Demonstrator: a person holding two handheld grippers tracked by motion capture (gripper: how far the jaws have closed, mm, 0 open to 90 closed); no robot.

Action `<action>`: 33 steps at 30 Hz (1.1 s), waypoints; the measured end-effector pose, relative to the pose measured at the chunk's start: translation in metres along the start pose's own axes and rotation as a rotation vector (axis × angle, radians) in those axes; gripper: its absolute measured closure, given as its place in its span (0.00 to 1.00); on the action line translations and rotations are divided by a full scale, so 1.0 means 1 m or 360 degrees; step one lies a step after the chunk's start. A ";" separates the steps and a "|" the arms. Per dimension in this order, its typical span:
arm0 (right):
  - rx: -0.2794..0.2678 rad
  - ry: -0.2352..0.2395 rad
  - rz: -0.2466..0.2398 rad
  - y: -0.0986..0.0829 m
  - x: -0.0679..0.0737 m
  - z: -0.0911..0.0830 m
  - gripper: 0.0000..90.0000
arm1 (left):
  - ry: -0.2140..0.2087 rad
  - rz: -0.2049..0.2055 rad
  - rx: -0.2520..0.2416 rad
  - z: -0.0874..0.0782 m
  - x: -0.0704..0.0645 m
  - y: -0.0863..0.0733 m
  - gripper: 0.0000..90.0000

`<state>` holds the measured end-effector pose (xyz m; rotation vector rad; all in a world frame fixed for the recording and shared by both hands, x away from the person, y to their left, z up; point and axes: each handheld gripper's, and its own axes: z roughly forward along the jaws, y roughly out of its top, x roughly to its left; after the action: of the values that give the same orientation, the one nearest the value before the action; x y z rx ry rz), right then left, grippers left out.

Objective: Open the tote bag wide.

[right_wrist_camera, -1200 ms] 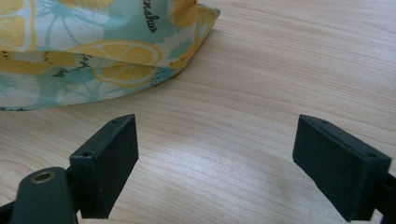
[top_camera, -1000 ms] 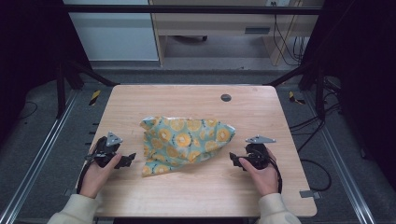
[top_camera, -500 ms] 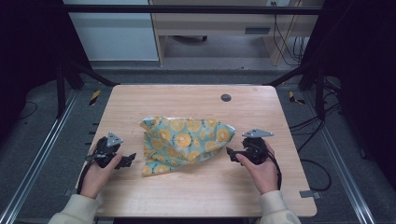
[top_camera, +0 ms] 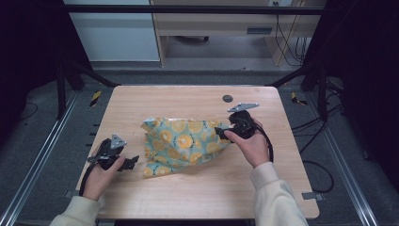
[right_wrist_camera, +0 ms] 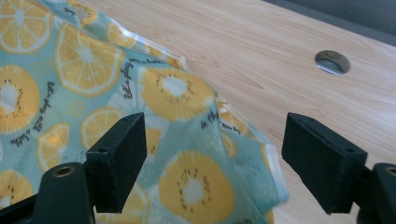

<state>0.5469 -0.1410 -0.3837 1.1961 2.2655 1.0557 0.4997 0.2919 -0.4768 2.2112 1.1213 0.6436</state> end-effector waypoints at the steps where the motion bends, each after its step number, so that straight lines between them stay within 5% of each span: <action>1: 0.0021 0.0013 -0.0002 0.004 -0.001 0.004 0.25 | 0.0001 0.0000 0.0000 0.000 0.000 0.000 0.08; 4: 0.0047 0.0054 0.0019 0.006 -0.001 0.010 0.28 | 0.0002 -0.0003 -0.0003 0.000 0.000 0.000 0.08; 7: 0.0088 0.0138 0.0005 0.007 0.001 0.018 0.66 | 0.0002 -0.0009 -0.0007 -0.001 0.000 0.001 0.08; 9: 0.0074 0.0143 -0.0021 0.007 0.003 0.017 0.73 | 0.0001 -0.0013 -0.0007 -0.001 -0.001 0.001 0.08; 11: 0.0037 0.0159 -0.0057 0.008 0.008 0.012 0.94 | -0.0005 -0.0013 -0.0005 -0.002 0.000 0.001 0.08; 12: 0.0037 0.0159 -0.0057 0.008 0.008 0.012 0.94 | -0.0005 -0.0013 -0.0005 -0.002 0.000 0.001 0.08; 13: -0.0035 0.0203 -0.0072 0.009 0.014 0.004 1.00 | -0.0002 -0.0015 -0.0006 -0.002 0.001 0.001 0.08; 20: -0.0290 0.0342 -0.0197 0.011 0.049 -0.041 1.00 | 0.0001 -0.0044 -0.0020 -0.007 0.005 0.002 0.08; 24: -0.0384 0.0452 -0.0232 -0.003 0.070 -0.063 1.00 | -0.0003 -0.0040 -0.0015 -0.008 0.005 0.003 0.09; 30: -0.0364 0.0560 -0.0233 -0.039 0.091 -0.064 1.00 | 0.0028 -0.0044 -0.0034 -0.013 0.009 0.006 0.13; 33: -0.0292 0.0593 -0.0240 -0.065 0.101 -0.051 1.00 | 0.0049 -0.0044 -0.0067 -0.022 0.014 0.009 0.15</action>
<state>0.4228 -0.1043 -0.3978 0.7927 2.4146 1.4892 0.4985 0.3054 -0.4527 2.1535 1.1419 0.6855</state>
